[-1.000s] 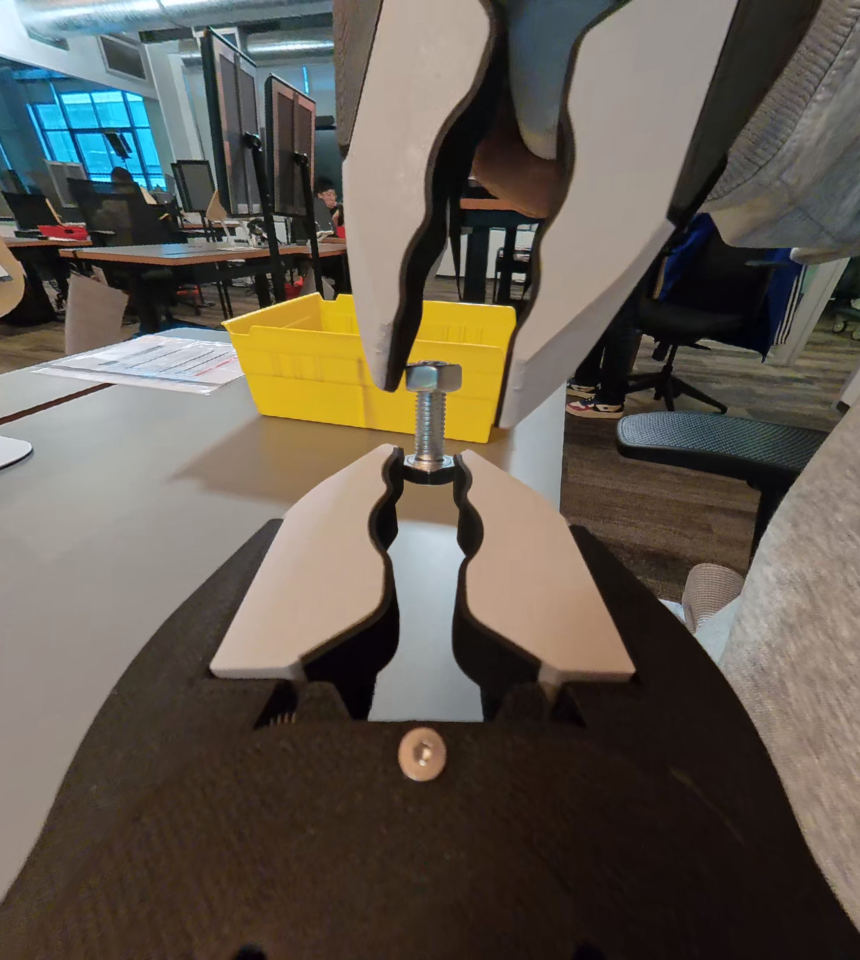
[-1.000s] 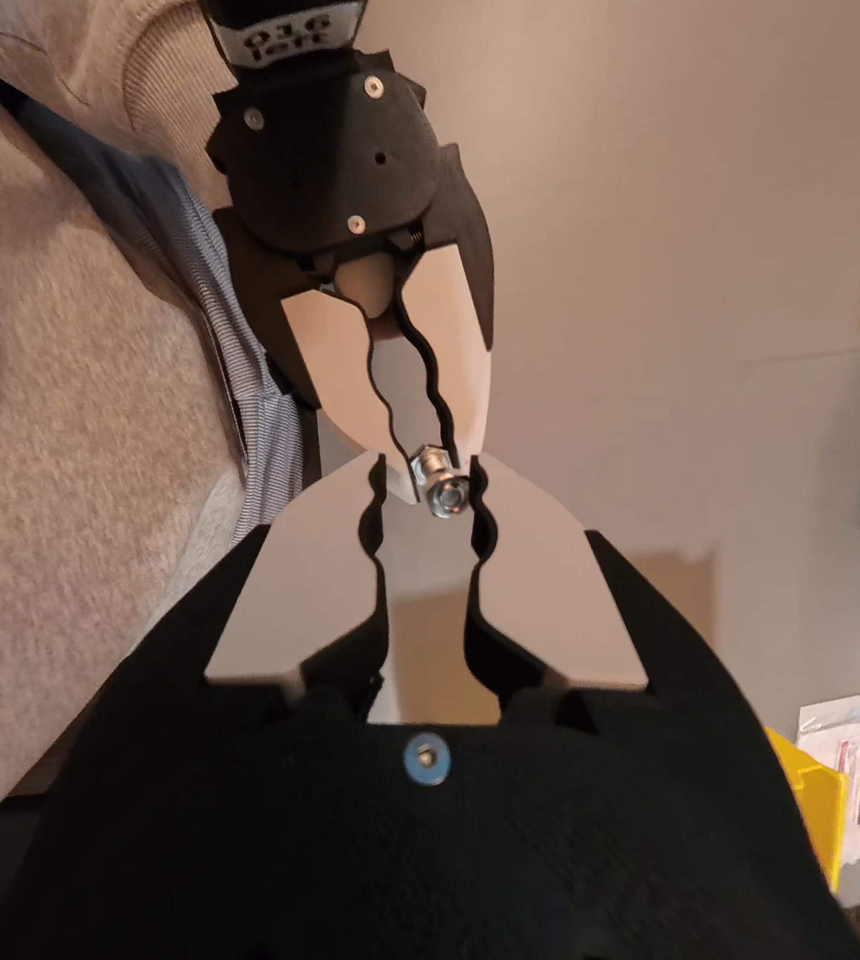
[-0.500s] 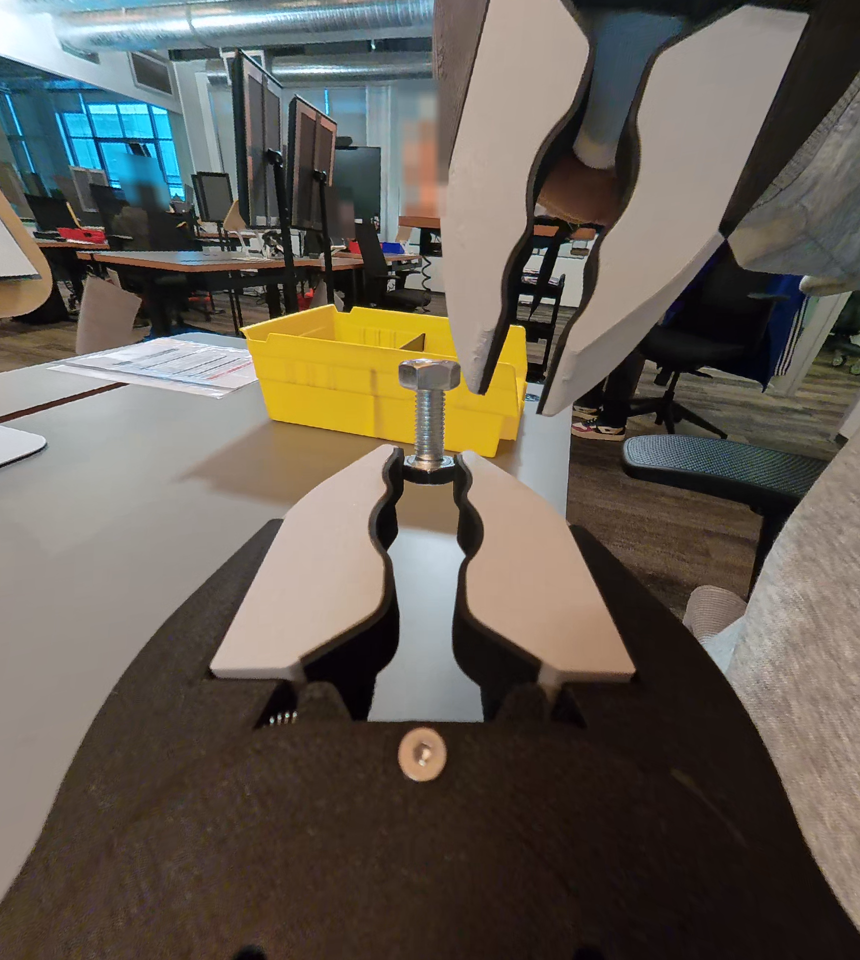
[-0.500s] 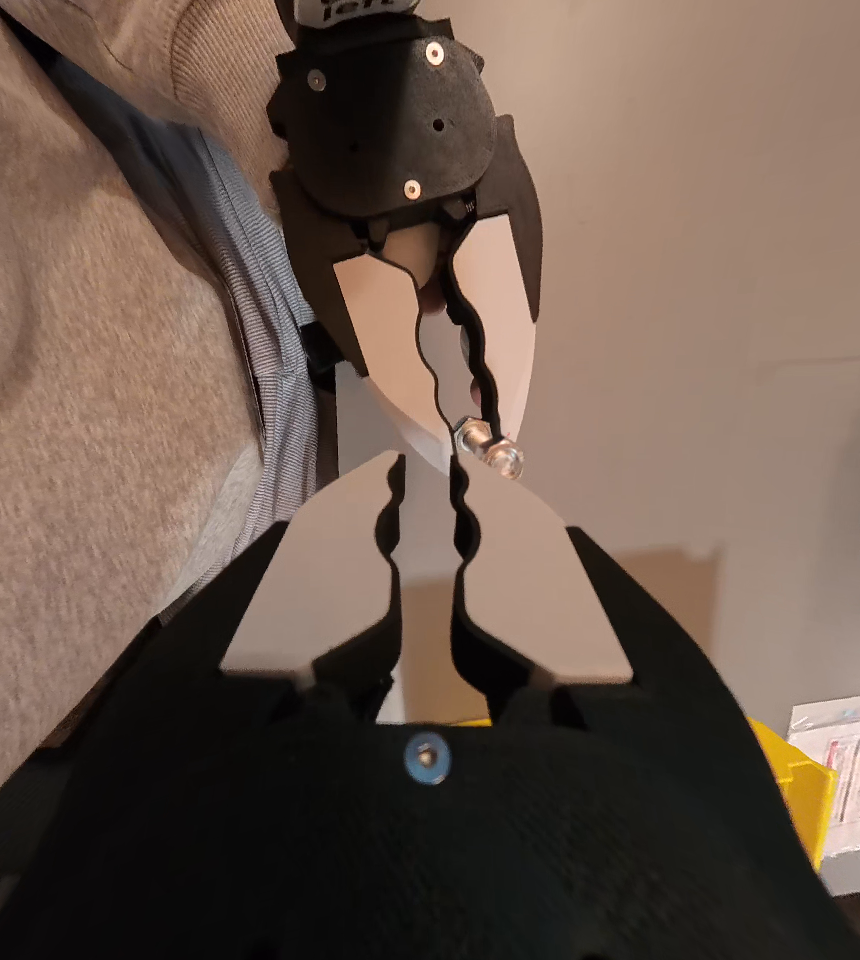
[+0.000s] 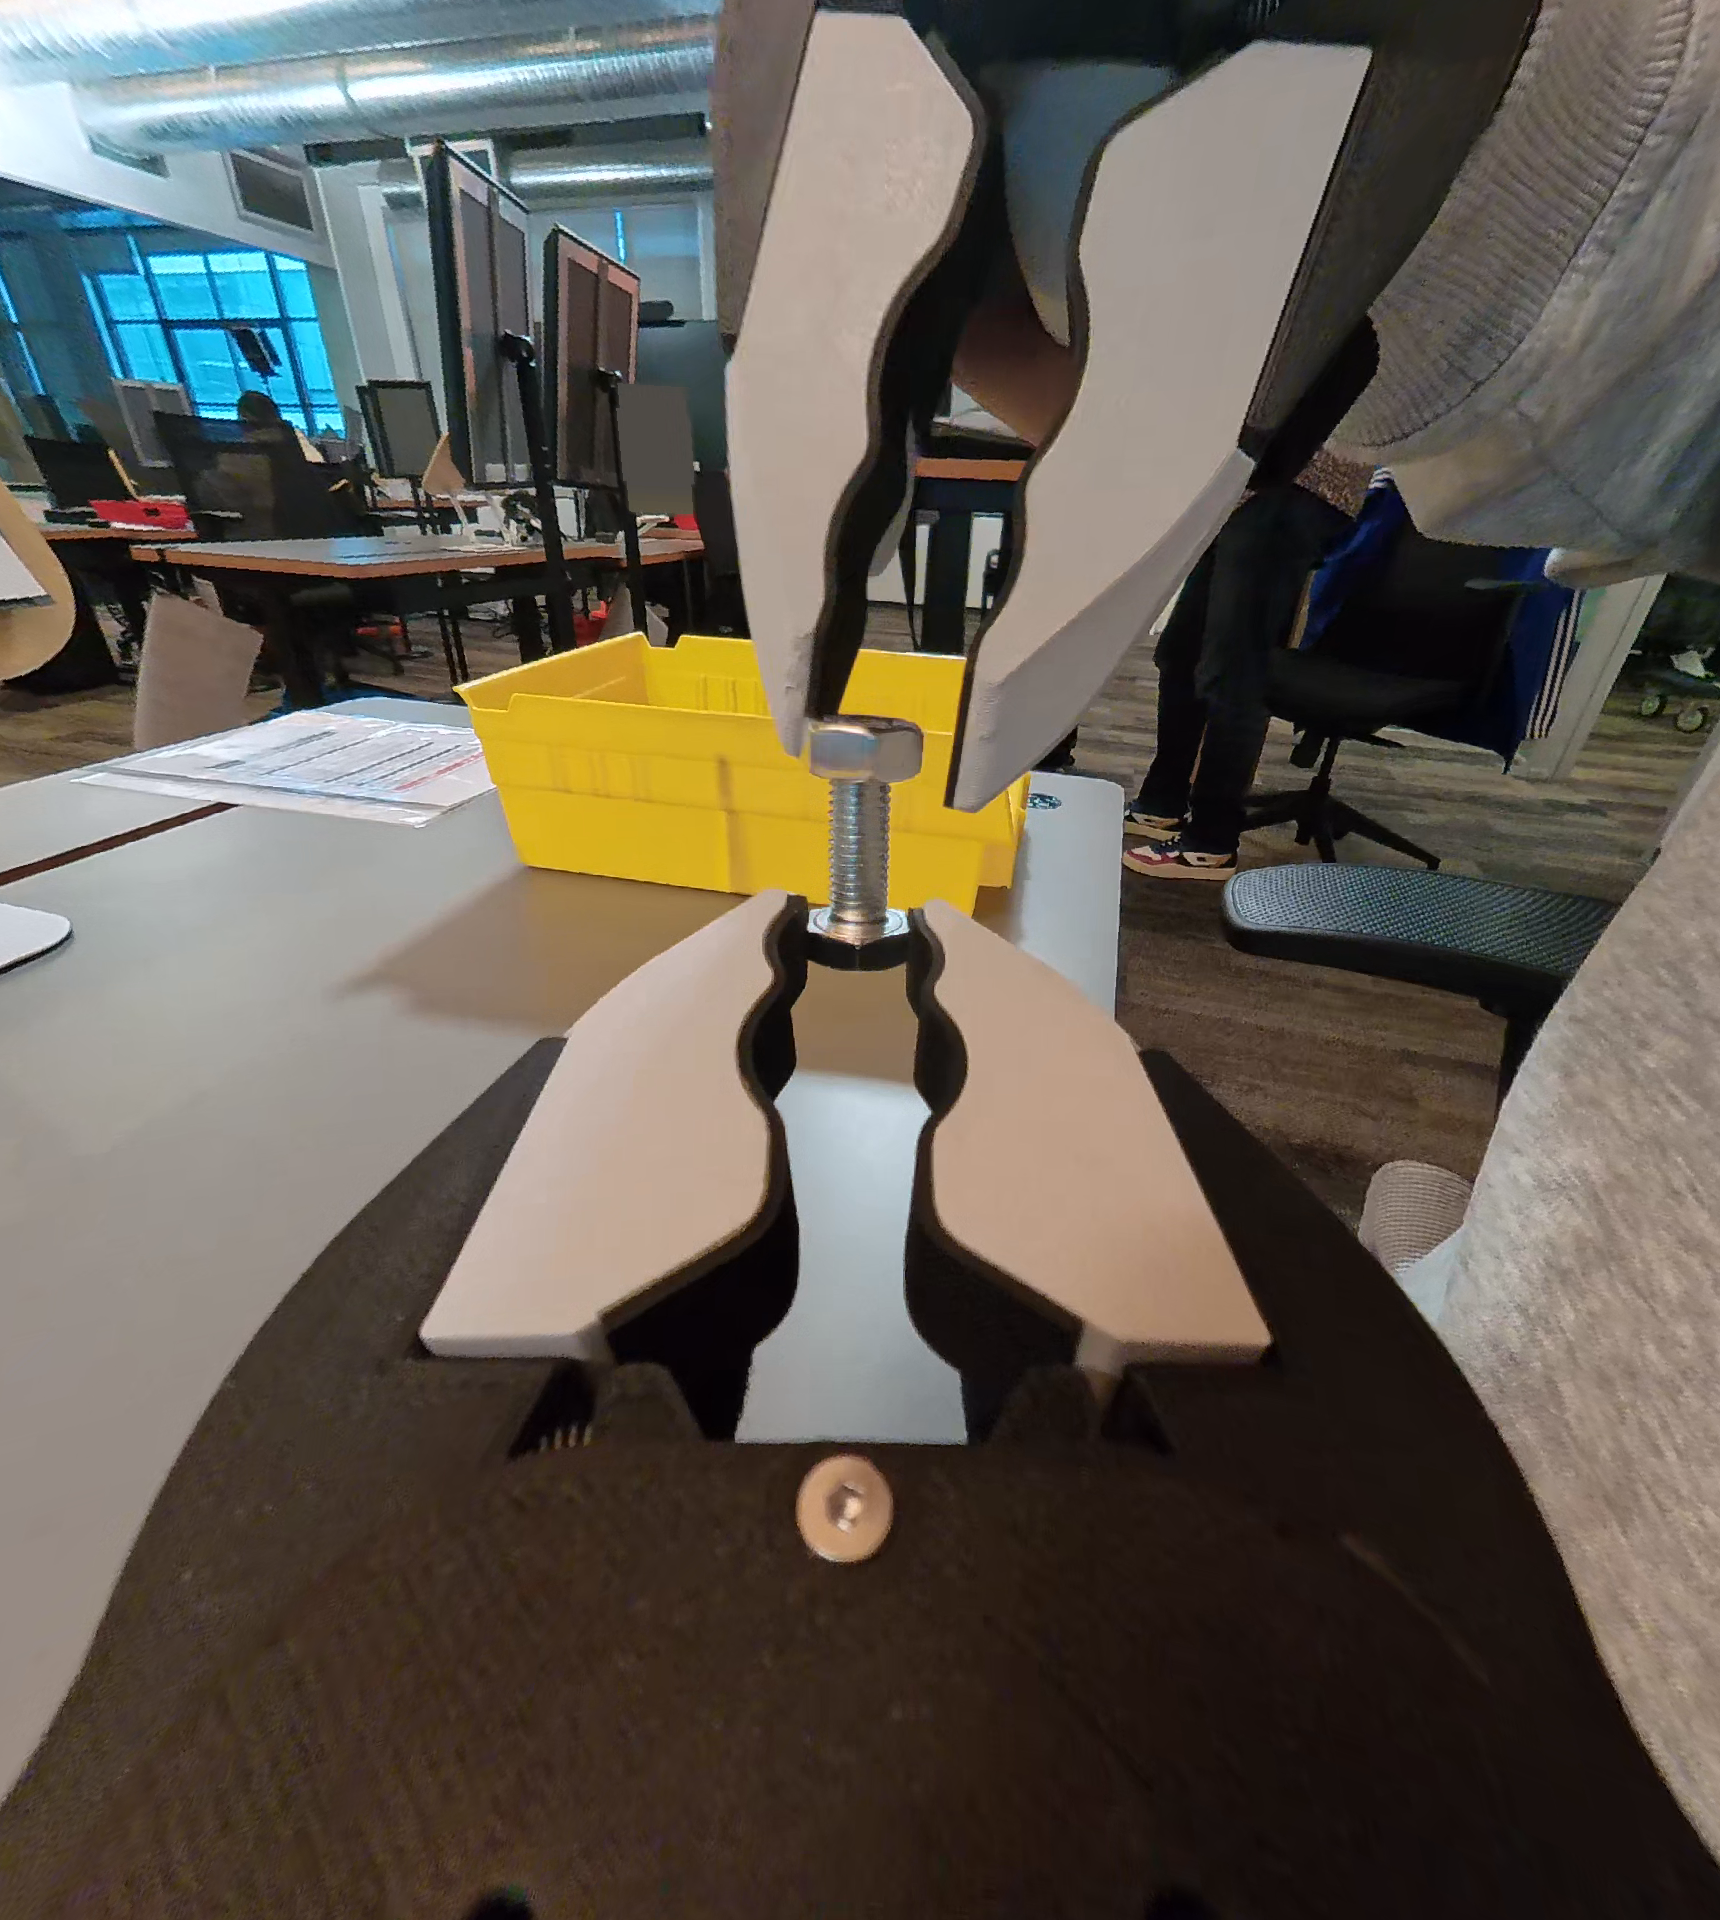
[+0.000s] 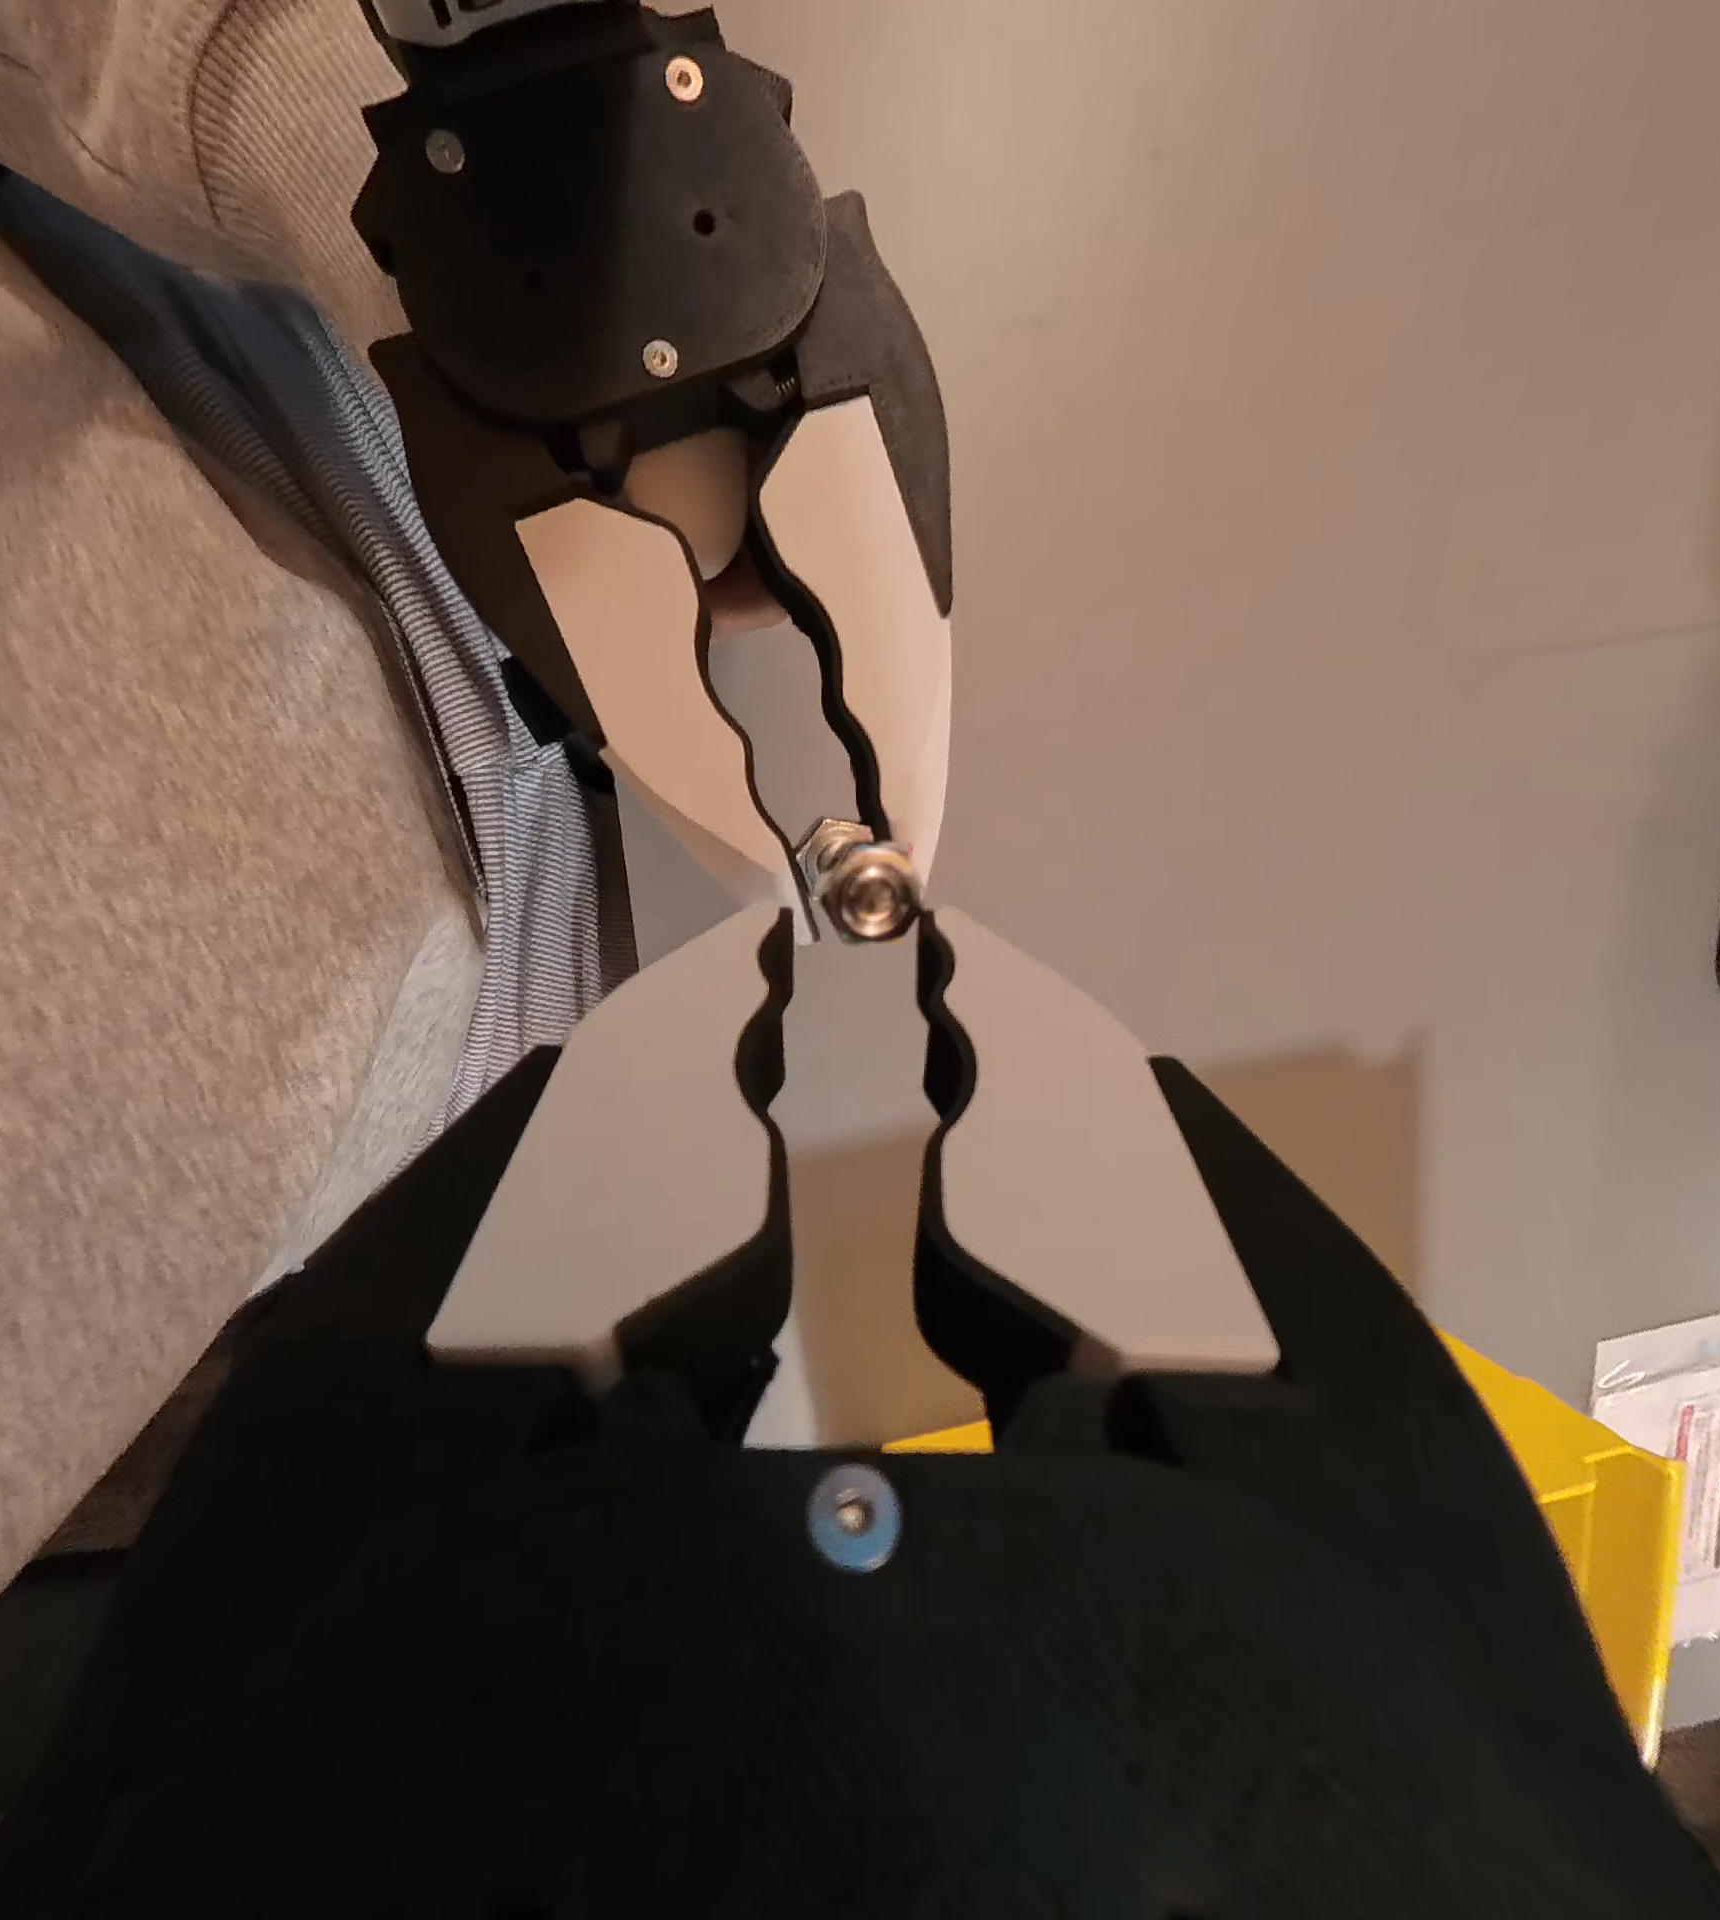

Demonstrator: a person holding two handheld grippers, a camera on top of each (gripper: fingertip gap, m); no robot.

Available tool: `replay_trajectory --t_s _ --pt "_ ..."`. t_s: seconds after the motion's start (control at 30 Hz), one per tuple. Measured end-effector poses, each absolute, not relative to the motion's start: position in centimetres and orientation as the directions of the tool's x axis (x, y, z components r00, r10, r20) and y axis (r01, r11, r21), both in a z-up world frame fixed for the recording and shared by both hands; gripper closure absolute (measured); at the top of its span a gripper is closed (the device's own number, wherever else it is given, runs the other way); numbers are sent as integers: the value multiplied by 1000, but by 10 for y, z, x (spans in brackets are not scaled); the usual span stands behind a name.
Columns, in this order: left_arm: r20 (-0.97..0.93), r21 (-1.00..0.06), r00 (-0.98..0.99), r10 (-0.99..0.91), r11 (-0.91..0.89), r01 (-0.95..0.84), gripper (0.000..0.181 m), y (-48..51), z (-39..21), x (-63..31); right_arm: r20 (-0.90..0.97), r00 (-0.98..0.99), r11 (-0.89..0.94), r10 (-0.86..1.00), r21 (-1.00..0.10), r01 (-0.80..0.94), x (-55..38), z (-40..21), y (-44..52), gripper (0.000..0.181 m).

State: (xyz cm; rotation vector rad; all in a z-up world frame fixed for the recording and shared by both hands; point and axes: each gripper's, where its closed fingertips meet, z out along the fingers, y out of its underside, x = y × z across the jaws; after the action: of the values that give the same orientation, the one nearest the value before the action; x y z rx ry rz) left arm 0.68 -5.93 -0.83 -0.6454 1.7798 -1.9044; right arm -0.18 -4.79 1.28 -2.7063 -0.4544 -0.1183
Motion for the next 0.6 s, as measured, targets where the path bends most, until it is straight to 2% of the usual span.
replay_trajectory --t_s 0.27,0.6 --pt "15 -1000 -793 -609 -30 4 162 -64 -14 6 148 936 -856 318 -380 351 -6 11 -39 164" --pt "61 -997 -787 -614 -68 -25 163 -59 -12 10 150 921 -837 360 -385 390 -15 12 -37 169"
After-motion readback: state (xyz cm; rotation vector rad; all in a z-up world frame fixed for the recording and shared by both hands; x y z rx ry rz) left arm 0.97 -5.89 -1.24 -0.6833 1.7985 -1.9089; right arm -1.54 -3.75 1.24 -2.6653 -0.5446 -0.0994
